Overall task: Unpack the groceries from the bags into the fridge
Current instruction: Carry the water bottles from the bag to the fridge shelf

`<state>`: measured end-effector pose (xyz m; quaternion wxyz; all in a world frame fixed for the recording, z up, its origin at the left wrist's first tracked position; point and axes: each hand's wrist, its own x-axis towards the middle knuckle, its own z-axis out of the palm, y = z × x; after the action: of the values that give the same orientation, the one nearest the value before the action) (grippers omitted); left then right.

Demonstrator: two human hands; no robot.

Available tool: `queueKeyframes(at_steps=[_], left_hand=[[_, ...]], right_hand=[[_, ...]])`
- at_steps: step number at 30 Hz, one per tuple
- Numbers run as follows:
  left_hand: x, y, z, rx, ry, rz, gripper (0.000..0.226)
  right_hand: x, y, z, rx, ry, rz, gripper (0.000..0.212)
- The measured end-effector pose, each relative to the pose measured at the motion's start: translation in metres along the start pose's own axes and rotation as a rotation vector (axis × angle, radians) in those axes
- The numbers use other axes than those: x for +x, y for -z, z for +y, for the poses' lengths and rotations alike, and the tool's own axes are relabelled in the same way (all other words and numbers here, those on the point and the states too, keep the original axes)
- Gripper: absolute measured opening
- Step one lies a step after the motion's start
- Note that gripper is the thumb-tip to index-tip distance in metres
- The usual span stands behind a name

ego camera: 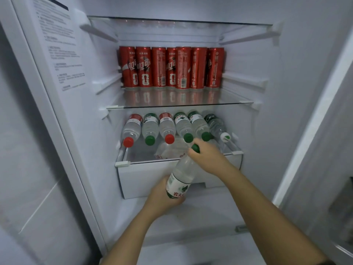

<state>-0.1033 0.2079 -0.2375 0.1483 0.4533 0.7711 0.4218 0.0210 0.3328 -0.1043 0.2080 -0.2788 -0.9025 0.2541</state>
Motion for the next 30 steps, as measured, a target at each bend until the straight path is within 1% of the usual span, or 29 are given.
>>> queueKeyframes(at_steps=[2, 4, 6, 8, 10, 11, 13, 14, 17, 18, 19, 20, 23, 24, 27, 30], left_hand=[[-0.001, 0.005, 0.01, 0.0, -0.051, -0.036, 0.042], [0.0, 0.013, 0.025, 0.011, -0.101, -0.047, 0.041], [0.004, 0.024, 0.043, 0.026, -0.174, -0.035, 0.043], [0.009, 0.04, 0.064, 0.066, -0.265, -0.026, 0.05], [0.018, 0.055, 0.085, 0.159, -0.374, -0.006, 0.052], [0.024, 0.062, 0.094, 0.208, -0.43, 0.014, 0.05], [0.04, 0.073, 0.106, 0.308, -0.536, 0.065, 0.049], [0.048, 0.077, 0.11, 0.366, -0.575, 0.094, 0.05], [0.073, 0.08, 0.113, 0.495, -0.654, 0.156, 0.055], [0.08, 0.08, 0.114, 0.526, -0.676, 0.169, 0.057], [0.086, 0.079, 0.115, 0.557, -0.692, 0.178, 0.06], [0.092, 0.078, 0.117, 0.586, -0.703, 0.19, 0.062], [0.107, 0.075, 0.124, 0.58, -0.7, 0.254, 0.066], [0.112, 0.074, 0.127, 0.554, -0.666, 0.267, 0.068], [0.124, 0.068, 0.133, 0.524, -0.489, 0.254, 0.074], [0.132, 0.062, 0.127, 0.505, -0.345, 0.177, 0.088]], right_hand=[[-0.01, 0.005, 0.011, 0.082, -0.033, 0.04, 0.025], [-0.02, 0.014, 0.016, 0.153, -0.043, 0.128, 0.028], [-0.026, 0.028, 0.017, 0.207, -0.045, 0.262, 0.028], [-0.031, 0.041, 0.016, 0.283, -0.042, 0.423, 0.031], [-0.036, 0.052, 0.013, 0.389, -0.017, 0.566, 0.034], [-0.038, 0.056, 0.011, 0.44, -0.009, 0.6, 0.034], [-0.041, 0.061, 0.009, 0.552, -0.027, 0.576, 0.036], [-0.041, 0.062, 0.012, 0.616, -0.054, 0.514, 0.035], [-0.046, 0.063, 0.023, 0.769, -0.164, 0.203, 0.023], [-0.047, 0.061, 0.027, 0.813, -0.195, 0.114, 0.023], [-0.048, 0.058, 0.031, 0.869, -0.215, 0.063, 0.025], [-0.047, 0.056, 0.034, 0.932, -0.227, 0.053, 0.026], [-0.039, 0.05, 0.036, 1.128, -0.295, 0.138, 0.025], [-0.036, 0.048, 0.036, 1.205, -0.33, 0.165, 0.023], [-0.028, 0.043, 0.033, 1.387, -0.413, 0.224, 0.018], [-0.021, 0.041, 0.031, 1.482, -0.465, 0.267, 0.017]])
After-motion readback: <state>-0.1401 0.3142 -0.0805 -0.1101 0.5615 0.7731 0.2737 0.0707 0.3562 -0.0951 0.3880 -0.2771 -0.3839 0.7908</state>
